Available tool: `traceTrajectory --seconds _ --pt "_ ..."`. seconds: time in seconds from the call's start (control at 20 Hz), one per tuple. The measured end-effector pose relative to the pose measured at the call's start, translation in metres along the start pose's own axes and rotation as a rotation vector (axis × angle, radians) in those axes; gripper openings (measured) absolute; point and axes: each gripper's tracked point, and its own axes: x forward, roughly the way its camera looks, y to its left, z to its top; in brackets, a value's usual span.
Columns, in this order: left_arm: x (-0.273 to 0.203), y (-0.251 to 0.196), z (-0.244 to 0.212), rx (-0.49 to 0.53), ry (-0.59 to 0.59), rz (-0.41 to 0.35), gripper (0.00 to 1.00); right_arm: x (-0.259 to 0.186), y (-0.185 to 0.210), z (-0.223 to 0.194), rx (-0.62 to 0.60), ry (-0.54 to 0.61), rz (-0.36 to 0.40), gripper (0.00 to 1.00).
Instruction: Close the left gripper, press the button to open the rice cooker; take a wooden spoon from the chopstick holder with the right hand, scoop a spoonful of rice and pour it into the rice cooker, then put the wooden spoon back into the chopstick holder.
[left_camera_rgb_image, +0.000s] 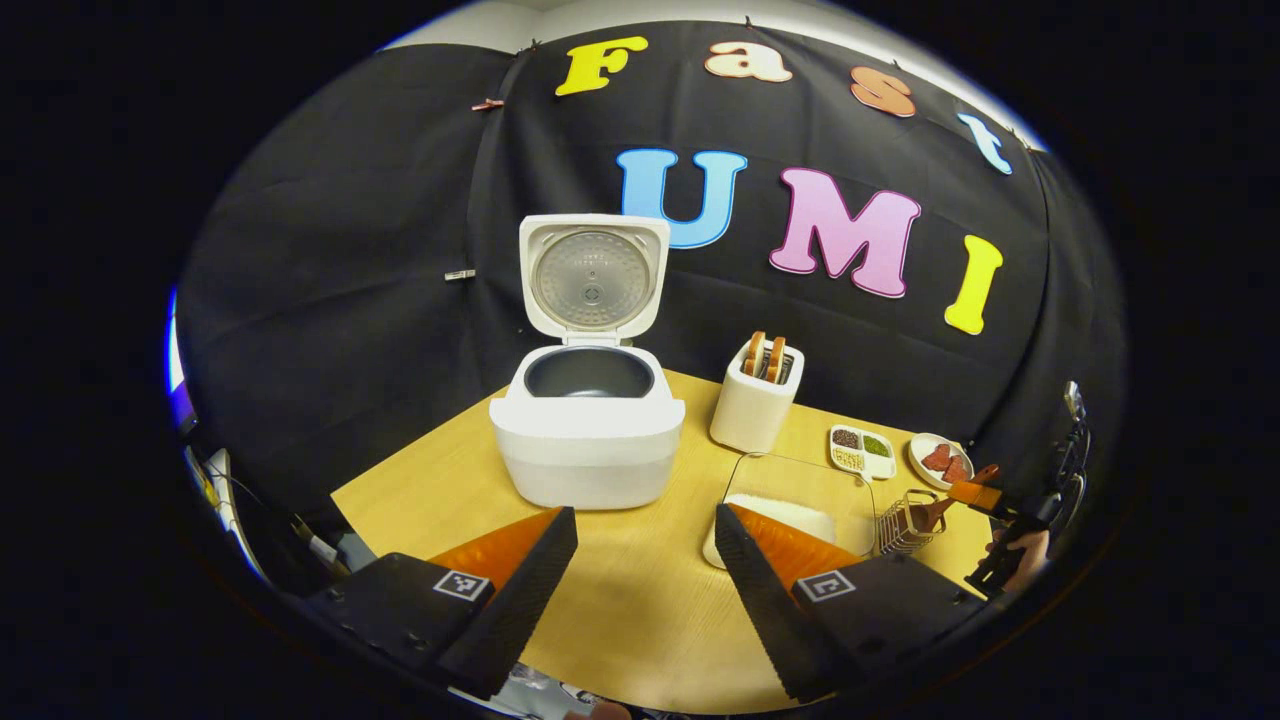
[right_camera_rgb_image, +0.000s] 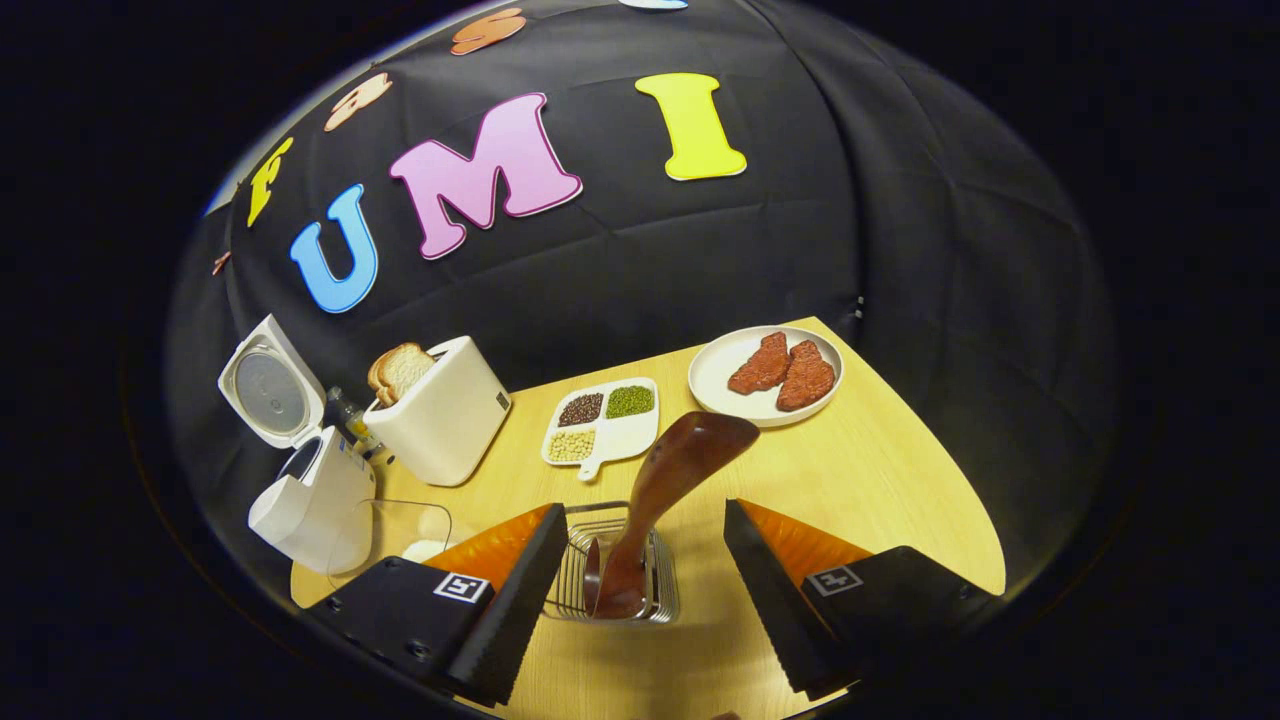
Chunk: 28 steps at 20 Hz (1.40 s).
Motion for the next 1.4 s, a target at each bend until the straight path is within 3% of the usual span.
traceTrajectory --seconds 0.15,0.2,0.25,0.3,0.35,0.5,0.55,0.6,0.85,1.05,1.25,1.4 --pt "-0.005 0.005 -0.016 0.001 0.034 0.016 0.96 0.024 0.011 0.002 0.065 -0.001 0.028 0.97" --pt "-0.005 0.007 -0.019 0.008 0.044 0.022 0.96 0.029 0.011 0.003 0.071 -0.005 0.031 0.87" --pt "-0.007 0.010 -0.022 0.018 0.053 0.031 0.96 0.034 0.013 0.003 0.070 -0.006 0.028 0.94" --pt "-0.008 0.011 -0.025 0.028 0.063 0.038 0.96 0.037 0.013 0.003 0.067 -0.006 0.024 0.84" --pt "-0.010 0.010 -0.028 0.038 0.072 0.036 0.96 0.037 0.013 0.002 0.063 -0.007 0.016 0.81" --pt "-0.012 -0.006 -0.043 0.073 0.099 -0.032 0.96 0.033 0.009 0.008 0.018 -0.040 -0.018 0.45" --pt "-0.013 -0.009 -0.051 0.088 0.110 -0.045 0.96 0.033 0.009 0.010 0.017 -0.047 -0.024 0.38" --pt "-0.011 -0.010 -0.058 0.104 0.123 -0.051 0.96 0.035 0.011 0.011 0.025 -0.045 -0.021 0.21" --pt "-0.012 -0.025 -0.062 0.063 0.118 -0.103 0.96 0.017 0.018 0.023 0.020 -0.073 -0.054 0.20" --pt "-0.003 -0.036 -0.073 0.011 0.129 -0.175 0.96 -0.009 0.039 0.060 -0.045 -0.142 -0.041 0.20" --pt "0.010 -0.017 -0.051 -0.006 0.073 -0.186 0.96 -0.040 0.065 0.101 -0.166 -0.224 -0.024 0.20" --pt "0.016 0.012 -0.041 0.016 0.056 -0.166 0.98 -0.060 0.098 0.105 -0.187 -0.246 0.009 0.19"
